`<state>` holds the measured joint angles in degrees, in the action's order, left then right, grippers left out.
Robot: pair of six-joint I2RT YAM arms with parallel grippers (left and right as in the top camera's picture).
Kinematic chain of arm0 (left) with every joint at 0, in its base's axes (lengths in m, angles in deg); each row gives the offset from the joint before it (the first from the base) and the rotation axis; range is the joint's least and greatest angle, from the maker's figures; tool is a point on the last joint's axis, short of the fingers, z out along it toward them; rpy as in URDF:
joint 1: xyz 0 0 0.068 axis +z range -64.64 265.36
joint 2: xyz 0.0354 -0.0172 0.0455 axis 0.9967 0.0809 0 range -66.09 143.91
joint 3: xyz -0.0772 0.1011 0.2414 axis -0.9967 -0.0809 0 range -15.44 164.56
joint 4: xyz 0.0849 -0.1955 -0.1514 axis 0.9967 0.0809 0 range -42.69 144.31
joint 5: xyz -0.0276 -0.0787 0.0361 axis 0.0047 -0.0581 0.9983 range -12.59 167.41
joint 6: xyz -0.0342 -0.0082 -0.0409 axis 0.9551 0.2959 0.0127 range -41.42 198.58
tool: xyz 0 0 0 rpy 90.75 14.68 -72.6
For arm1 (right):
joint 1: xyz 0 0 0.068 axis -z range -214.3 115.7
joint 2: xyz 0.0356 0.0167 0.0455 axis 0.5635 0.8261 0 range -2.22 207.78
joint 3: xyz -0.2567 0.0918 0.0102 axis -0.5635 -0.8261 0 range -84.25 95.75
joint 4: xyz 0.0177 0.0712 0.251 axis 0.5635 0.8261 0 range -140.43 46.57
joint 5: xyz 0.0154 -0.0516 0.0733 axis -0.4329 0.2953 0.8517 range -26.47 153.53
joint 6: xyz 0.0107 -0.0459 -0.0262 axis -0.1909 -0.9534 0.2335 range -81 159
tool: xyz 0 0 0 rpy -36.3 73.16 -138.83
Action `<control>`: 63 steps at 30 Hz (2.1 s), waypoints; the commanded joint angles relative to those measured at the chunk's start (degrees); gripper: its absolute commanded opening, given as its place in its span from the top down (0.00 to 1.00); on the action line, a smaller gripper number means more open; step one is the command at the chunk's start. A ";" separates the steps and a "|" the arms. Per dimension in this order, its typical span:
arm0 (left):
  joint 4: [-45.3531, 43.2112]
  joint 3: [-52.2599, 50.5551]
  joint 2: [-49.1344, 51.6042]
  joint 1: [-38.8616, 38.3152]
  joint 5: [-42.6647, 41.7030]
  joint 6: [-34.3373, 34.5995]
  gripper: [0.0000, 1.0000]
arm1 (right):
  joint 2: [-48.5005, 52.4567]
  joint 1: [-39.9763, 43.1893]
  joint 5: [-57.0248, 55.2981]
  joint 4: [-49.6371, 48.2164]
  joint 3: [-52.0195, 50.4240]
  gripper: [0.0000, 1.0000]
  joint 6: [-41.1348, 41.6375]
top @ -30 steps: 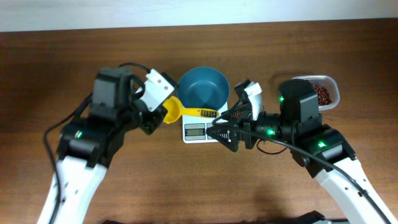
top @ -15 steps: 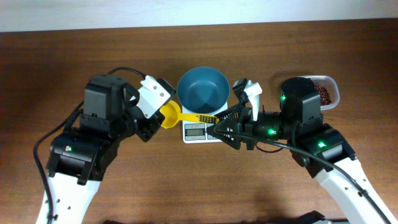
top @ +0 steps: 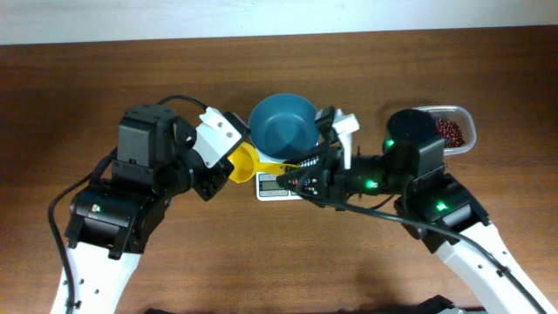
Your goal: Scoop item into bowl and weigh 50g on scale
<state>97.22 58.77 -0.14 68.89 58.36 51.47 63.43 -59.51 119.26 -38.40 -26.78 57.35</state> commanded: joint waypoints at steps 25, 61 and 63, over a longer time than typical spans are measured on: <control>1.49 0.94 0.09 0.24 -1.09 -2.75 1.00 | 1.38 -1.09 -1.31 -0.28 0.07 0.89 0.17; 2.49 0.94 0.09 0.24 9.51 -2.95 1.00 | 1.38 -1.09 -1.33 0.57 0.07 0.96 0.13; 2.51 0.94 0.09 0.24 9.68 -3.72 1.00 | 1.38 -1.09 -1.33 1.03 0.07 0.96 0.13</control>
<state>99.42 58.86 -0.14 68.61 62.69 49.65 65.20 -60.28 116.35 -37.72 -26.80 58.31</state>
